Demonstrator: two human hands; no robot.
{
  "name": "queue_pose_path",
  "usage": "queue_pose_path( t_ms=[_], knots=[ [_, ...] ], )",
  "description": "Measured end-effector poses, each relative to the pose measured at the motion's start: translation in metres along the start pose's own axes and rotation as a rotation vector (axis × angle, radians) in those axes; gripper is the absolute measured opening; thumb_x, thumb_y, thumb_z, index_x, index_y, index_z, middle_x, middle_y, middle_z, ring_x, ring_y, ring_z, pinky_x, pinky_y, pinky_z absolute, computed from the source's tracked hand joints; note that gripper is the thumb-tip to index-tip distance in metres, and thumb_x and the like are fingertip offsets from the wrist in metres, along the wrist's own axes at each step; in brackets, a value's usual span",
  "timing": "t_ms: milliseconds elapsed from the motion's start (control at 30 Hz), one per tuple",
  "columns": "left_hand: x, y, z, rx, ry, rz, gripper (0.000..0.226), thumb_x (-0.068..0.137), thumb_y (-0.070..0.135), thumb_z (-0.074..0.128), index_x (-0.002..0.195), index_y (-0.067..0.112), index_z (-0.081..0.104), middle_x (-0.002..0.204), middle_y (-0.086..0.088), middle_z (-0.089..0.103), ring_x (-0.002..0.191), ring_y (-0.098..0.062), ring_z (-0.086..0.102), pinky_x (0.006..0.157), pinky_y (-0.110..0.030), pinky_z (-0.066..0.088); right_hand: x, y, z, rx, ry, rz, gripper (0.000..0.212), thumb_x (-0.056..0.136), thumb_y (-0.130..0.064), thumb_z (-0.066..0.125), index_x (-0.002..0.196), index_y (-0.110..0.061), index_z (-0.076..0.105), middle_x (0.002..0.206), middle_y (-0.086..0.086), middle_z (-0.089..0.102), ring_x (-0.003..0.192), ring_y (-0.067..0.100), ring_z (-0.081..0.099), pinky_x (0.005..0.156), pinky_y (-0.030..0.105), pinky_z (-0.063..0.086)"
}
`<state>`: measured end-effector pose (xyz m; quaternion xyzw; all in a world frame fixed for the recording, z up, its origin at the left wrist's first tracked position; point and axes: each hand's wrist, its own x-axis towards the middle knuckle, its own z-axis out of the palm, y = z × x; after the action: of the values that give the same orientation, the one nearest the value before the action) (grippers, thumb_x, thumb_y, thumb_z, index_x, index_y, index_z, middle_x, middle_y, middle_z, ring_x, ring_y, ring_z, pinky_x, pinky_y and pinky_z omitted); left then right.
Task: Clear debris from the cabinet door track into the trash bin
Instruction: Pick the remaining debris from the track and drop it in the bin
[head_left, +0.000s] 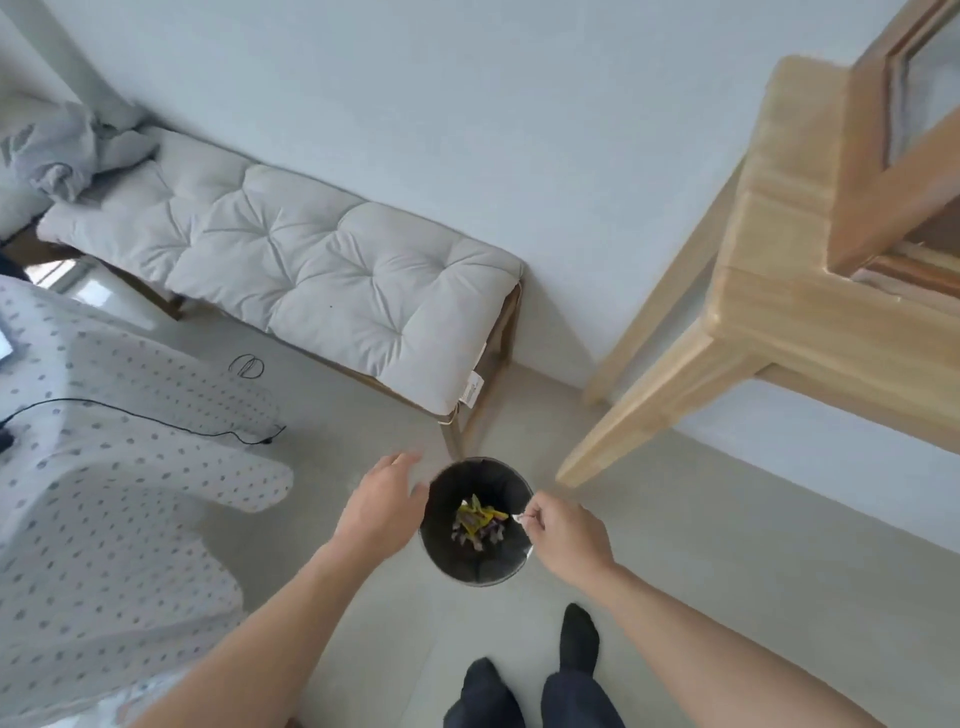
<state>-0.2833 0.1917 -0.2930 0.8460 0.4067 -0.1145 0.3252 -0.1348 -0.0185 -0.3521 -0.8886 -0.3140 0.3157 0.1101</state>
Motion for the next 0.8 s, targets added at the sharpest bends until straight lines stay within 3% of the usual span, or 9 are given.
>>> queue_pose_path(
  t_ms=[133,267,367,467,567,667,800],
  knots=[
    [0.009,-0.027,0.024,-0.014,-0.021,-0.029,0.046,0.102,0.026,0.053,0.147,0.018,0.051,0.153,-0.004,0.051,0.139,-0.025,0.047,0.114,-0.039,0.035,0.035,-0.006,0.043,0.007,-0.08,0.063,0.023,0.108,-0.038,0.053,0.114,-0.027,0.072,0.108,0.0,0.079,0.103,0.028,0.073,0.082,0.04,0.06],
    [0.009,-0.028,0.029,-0.003,-0.049,-0.037,0.045,0.104,0.026,0.053,0.148,0.019,0.049,0.155,-0.003,0.049,0.141,-0.025,0.045,0.115,-0.04,0.035,0.032,-0.008,0.045,0.068,-0.122,0.116,0.034,0.108,-0.037,0.05,0.133,-0.025,0.07,0.129,0.002,0.076,0.121,0.029,0.069,0.097,0.042,0.057],
    [0.003,-0.007,0.016,-0.006,-0.061,-0.031,0.045,0.104,0.025,0.053,0.149,0.02,0.048,0.155,-0.004,0.049,0.141,-0.026,0.045,0.115,-0.041,0.036,0.011,-0.008,0.017,0.185,-0.089,0.121,0.037,0.107,-0.038,0.05,0.138,-0.028,0.069,0.134,-0.003,0.075,0.123,0.024,0.069,0.097,0.037,0.055],
    [0.0,0.028,-0.01,-0.008,-0.054,0.011,0.046,0.104,0.026,0.053,0.149,0.02,0.048,0.155,-0.005,0.049,0.141,-0.027,0.046,0.114,-0.043,0.037,-0.013,-0.019,-0.033,0.305,-0.046,0.075,0.03,0.106,-0.042,0.05,0.116,-0.032,0.076,0.105,-0.01,0.079,0.099,0.015,0.073,0.083,0.034,0.059],
    [-0.005,0.075,-0.041,-0.021,-0.016,0.093,0.046,0.103,0.026,0.053,0.149,0.022,0.048,0.154,-0.004,0.05,0.138,-0.026,0.049,0.112,-0.042,0.039,-0.044,-0.035,-0.091,0.399,0.091,0.022,0.032,0.102,-0.051,0.049,0.078,-0.038,0.065,0.066,-0.016,0.065,0.065,0.004,0.063,0.06,0.026,0.051],
    [-0.014,0.132,-0.075,-0.058,0.038,0.209,0.045,0.103,0.027,0.053,0.148,0.023,0.049,0.153,-0.001,0.051,0.135,-0.023,0.052,0.109,-0.038,0.041,-0.079,-0.047,-0.157,0.456,0.255,-0.041,0.043,0.1,-0.058,0.048,0.063,-0.038,0.051,0.057,-0.018,0.057,0.053,0.005,0.05,0.051,0.022,0.032],
    [-0.03,0.209,-0.116,-0.068,0.108,0.363,0.047,0.101,0.026,0.056,0.147,0.02,0.051,0.149,-0.001,0.054,0.132,-0.023,0.053,0.105,-0.036,0.041,-0.127,-0.04,-0.241,0.508,0.458,-0.074,0.049,0.099,-0.056,0.049,0.068,-0.018,0.048,0.058,0.002,0.046,0.055,0.01,0.038,0.057,0.036,0.031]
  ],
)
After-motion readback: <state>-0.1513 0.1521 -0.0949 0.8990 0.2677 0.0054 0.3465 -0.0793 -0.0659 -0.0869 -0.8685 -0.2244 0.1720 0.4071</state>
